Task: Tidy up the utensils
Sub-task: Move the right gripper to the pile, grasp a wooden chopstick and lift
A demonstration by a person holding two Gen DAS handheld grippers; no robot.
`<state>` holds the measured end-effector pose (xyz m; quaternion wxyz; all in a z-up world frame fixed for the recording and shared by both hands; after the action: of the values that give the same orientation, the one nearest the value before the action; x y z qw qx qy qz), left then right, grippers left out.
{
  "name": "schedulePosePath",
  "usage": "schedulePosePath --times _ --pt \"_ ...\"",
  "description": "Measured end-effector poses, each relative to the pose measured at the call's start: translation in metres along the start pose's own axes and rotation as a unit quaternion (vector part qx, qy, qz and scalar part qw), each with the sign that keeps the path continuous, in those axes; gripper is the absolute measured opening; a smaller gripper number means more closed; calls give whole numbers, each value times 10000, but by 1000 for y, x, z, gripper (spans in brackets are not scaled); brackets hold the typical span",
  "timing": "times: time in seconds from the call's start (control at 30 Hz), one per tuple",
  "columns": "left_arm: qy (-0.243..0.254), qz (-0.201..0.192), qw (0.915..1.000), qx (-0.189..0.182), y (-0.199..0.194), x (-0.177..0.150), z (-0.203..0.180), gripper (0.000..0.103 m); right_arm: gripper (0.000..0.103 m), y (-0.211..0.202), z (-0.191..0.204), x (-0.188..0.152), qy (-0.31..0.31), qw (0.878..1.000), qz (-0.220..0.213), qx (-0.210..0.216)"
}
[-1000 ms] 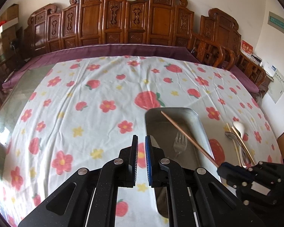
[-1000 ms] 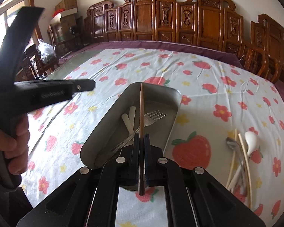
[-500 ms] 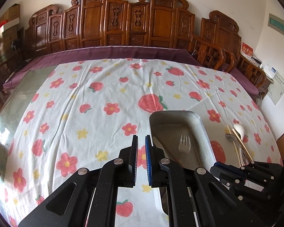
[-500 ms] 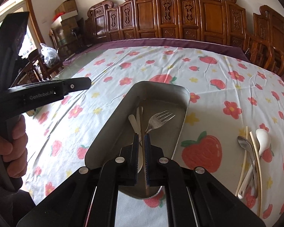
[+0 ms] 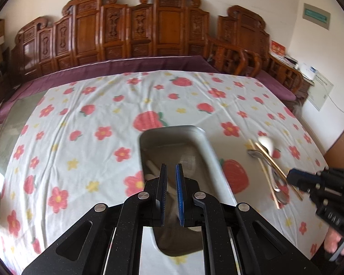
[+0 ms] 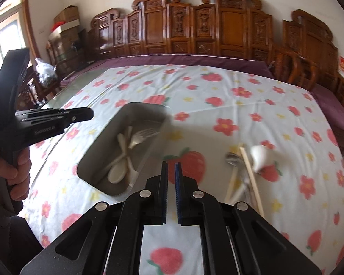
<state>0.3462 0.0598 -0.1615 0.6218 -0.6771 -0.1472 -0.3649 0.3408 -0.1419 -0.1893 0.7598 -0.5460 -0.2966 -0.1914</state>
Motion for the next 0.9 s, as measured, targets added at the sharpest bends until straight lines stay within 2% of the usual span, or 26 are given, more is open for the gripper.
schedulePosePath --times 0.43,0.47,0.57,0.6,0.67,0.9 --pt "472 33 9983 -326 8 -8 -63 7 7 -35 -85 -18 306 9969 -37 -719" --pt "529 40 9980 -340 9 -9 -70 9 7 -35 -91 -20 308 9965 -13 -773" --pt "624 -3 9973 -385 9 -12 -85 27 7 -30 -105 -25 331 9954 114 -888" --pt "643 -17 9971 -405 10 -12 -90 30 7 -28 -109 -27 336 9953 156 -895" --pt "666 -10 9968 -443 10 -15 -97 30 7 -20 -115 -31 350 9949 302 -896" --pt "623 69 9965 -562 18 -24 -114 41 7 14 -127 -44 242 9933 703 -885"
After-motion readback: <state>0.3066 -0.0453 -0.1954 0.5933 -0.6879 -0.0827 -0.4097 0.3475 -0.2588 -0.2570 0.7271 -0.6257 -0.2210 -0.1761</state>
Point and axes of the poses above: each gripper's, at about its wrist camera, not at the fingertips, and y roughly the way its jaws point, z to its left, x to its top, the point moved 4 cm from there along y, roughly the way its jaws point, and after that the axes turned 10 degrees about y, right-handed, at the moved point
